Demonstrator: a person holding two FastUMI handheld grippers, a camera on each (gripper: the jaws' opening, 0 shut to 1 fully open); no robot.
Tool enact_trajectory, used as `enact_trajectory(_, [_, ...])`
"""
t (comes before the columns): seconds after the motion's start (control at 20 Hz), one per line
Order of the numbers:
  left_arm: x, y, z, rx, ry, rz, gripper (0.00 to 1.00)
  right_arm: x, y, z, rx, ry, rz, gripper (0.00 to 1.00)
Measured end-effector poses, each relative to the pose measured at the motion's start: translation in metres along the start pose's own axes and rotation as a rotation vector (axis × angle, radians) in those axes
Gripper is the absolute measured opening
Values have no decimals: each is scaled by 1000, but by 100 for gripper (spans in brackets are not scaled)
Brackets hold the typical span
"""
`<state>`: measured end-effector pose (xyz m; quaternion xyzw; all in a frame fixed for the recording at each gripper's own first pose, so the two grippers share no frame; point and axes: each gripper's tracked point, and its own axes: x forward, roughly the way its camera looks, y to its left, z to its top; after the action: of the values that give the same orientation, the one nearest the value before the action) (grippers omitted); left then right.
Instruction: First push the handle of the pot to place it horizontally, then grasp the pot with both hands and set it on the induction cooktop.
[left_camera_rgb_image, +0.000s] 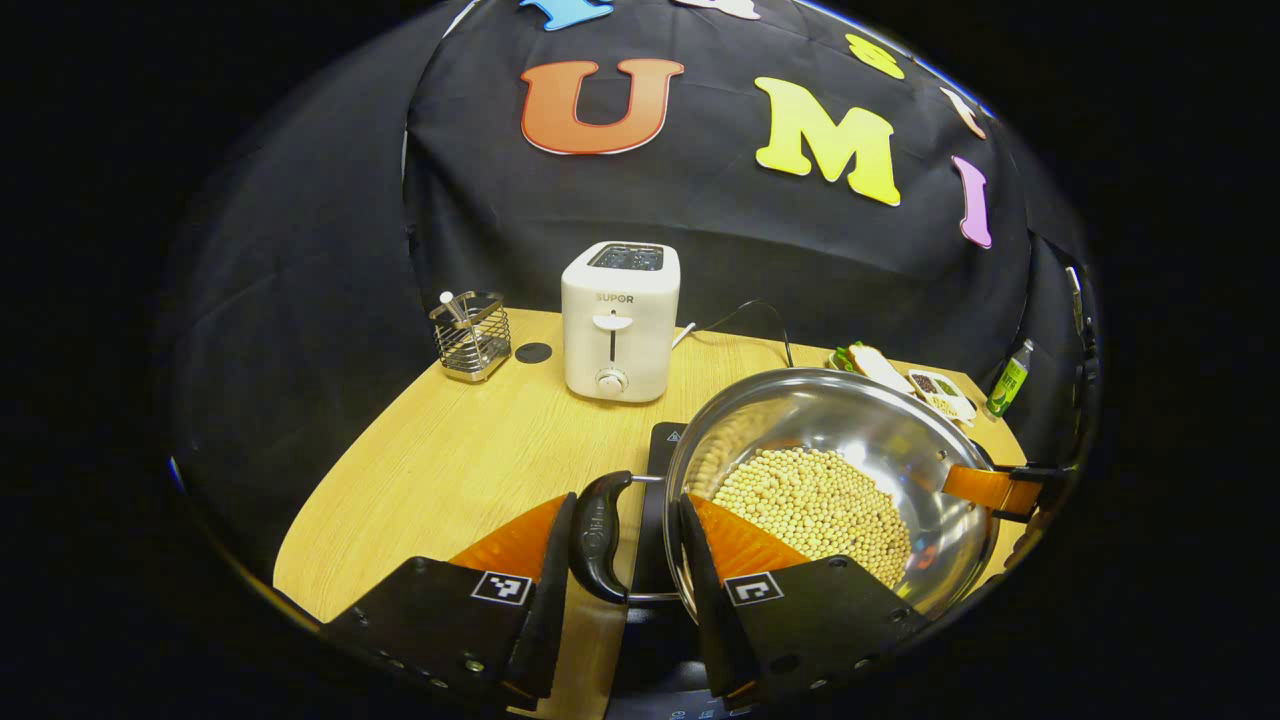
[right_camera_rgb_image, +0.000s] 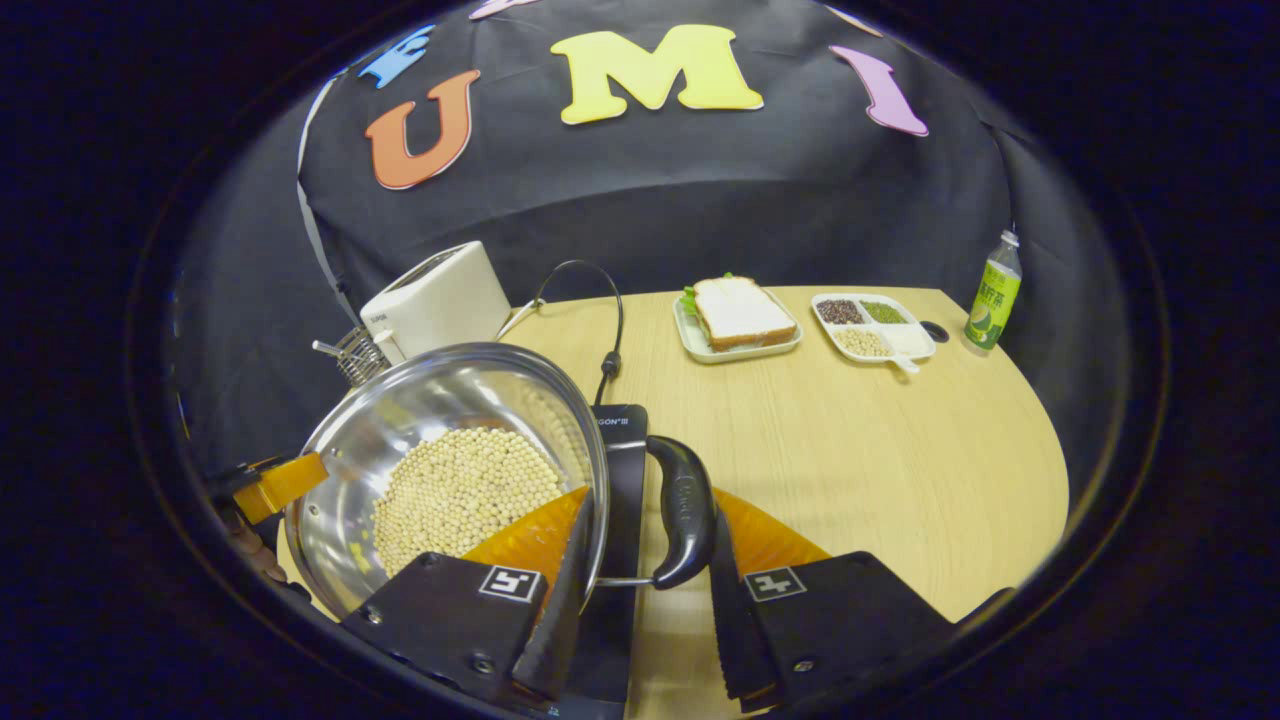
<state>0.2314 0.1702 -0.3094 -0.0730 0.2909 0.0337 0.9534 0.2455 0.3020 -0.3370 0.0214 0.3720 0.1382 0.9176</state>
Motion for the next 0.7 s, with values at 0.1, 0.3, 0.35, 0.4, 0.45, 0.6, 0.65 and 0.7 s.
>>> enact_trajectory(0.1, [0, 1, 1, 0, -4, -5, 55, 0, -1, -1, 4, 2, -2, 60])
enact_trajectory(0.3, [0, 0, 0, 12, -14, -15, 55, -1, -2, -1, 9, -4, 4, 60])
enact_trajectory(0.35, [0, 0, 1, 11, -14, -18, 55, -1, -1, -1, 12, -5, 6, 61])
enact_trajectory(0.4, [0, 1, 0, 10, -14, -23, 55, -1, -1, 0, 12, -6, 8, 62])
enact_trajectory(0.45, [-1, 0, 0, 12, -15, -27, 56, -1, -1, -1, 15, -9, 10, 63])
enact_trajectory(0.6, [-1, 3, 3, 15, -35, -29, 60, -4, -4, 4, 11, -33, 14, 69])
enact_trajectory(0.65, [-1, 3, 4, 24, -43, -27, 62, -5, -6, 8, 8, -54, 14, 67])
enact_trajectory(0.7, [-3, 5, 5, 32, -47, -18, 64, -7, -6, 10, 2, -66, 18, 69])
